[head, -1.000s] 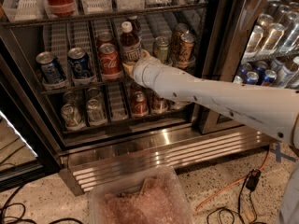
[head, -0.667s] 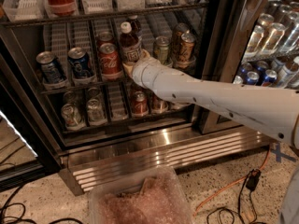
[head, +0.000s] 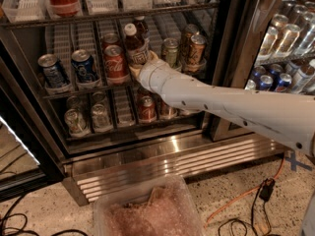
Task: Pick blue plastic bottle from middle shelf of fridge
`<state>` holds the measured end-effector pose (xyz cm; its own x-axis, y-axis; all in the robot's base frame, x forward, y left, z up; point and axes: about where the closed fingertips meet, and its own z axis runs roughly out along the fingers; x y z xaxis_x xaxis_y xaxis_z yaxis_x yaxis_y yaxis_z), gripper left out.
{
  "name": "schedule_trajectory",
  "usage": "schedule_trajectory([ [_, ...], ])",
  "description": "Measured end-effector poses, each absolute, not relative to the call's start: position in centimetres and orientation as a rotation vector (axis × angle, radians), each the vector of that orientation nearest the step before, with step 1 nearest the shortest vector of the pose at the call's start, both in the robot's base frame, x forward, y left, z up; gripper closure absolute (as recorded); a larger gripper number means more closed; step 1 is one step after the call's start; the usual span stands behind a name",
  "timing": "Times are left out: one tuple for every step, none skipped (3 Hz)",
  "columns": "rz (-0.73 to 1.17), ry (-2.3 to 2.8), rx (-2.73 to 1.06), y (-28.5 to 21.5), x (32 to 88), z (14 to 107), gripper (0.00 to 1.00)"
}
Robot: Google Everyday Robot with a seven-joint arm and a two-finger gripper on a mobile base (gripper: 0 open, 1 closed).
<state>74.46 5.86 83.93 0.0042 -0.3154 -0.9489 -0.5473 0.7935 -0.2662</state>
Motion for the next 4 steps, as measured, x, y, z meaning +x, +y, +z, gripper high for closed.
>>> schedule_trajectory([
  [0.196, 1.579, -0.696, 5.7, 74.4, 84.4, 1.00],
  [0.185, 1.561, -0.689, 5.5, 74.2, 84.8, 1.00],
  [0.174, 1.547, -0.684, 5.3, 74.1, 85.1, 1.00],
  [0.162, 1.530, -0.677, 5.1, 73.9, 85.5, 1.00],
])
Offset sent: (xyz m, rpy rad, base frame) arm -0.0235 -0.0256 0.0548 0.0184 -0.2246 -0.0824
